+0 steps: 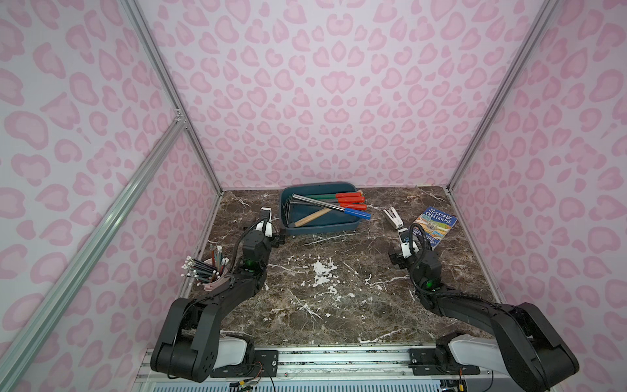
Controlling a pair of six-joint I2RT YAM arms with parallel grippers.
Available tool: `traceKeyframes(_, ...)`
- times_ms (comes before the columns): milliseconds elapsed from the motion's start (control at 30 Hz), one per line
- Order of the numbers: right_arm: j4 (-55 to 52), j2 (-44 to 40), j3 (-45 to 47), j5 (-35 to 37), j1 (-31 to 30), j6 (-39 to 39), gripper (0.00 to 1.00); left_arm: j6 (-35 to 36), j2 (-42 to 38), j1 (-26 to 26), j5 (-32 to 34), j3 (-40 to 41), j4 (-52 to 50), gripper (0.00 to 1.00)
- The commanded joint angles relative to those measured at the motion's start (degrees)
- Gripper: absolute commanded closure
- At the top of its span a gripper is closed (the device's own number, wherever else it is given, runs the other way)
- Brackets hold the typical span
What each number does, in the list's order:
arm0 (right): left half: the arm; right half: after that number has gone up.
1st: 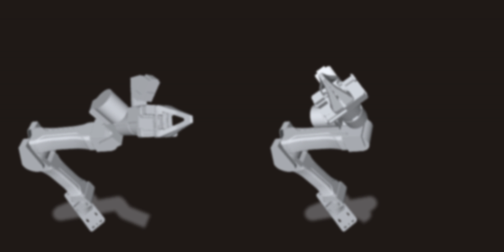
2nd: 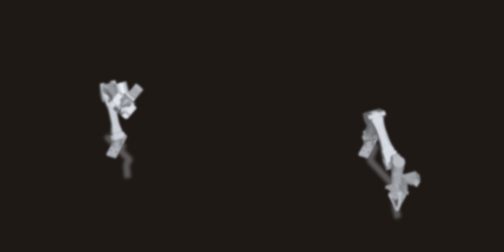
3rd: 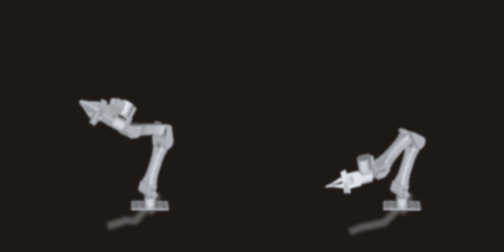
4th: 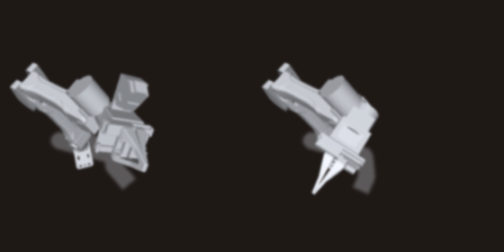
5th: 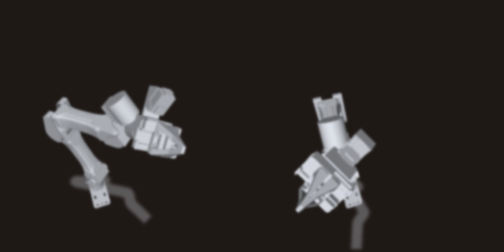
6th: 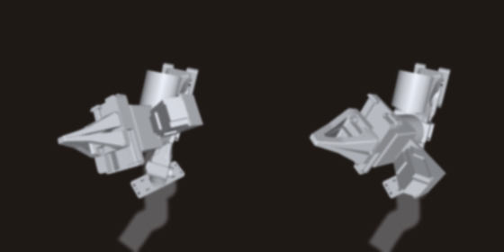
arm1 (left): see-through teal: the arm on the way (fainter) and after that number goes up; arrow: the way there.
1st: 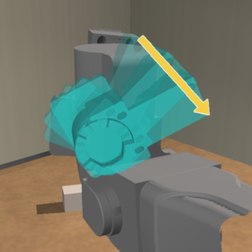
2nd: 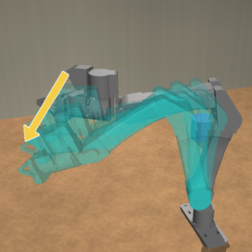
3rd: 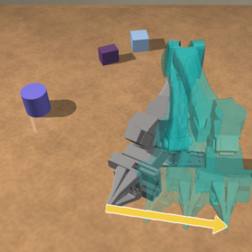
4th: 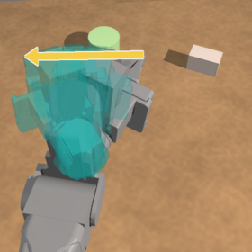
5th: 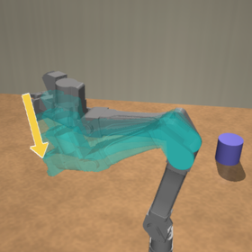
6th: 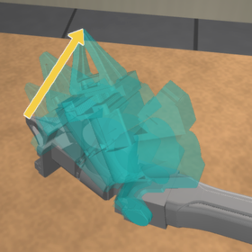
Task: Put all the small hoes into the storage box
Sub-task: Reset both arms
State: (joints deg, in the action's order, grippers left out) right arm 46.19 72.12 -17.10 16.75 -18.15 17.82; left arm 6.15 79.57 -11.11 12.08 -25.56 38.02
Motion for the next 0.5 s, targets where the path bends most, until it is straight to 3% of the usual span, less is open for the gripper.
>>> traceKeyframes(0, 7.0, 0.7, 0.4, 1.3, 2.0, -1.1, 0.02, 1.5, 1.9, 0.2, 1.3, 2.7, 13.7, 0.04)
traceKeyframes(200, 11.8, 1.7, 2.7, -2.9, 7.2, -3.8, 0.02, 1.4, 3.3, 0.8, 0.5, 6.1, 20.3, 0.05)
traceKeyframes(467, 12.5, 1.3, 2.4, -5.6, 9.5, -5.2, 0.03, -1.7, 5.5, 3.9, -1.2, 8.7, 26.8, 0.05)
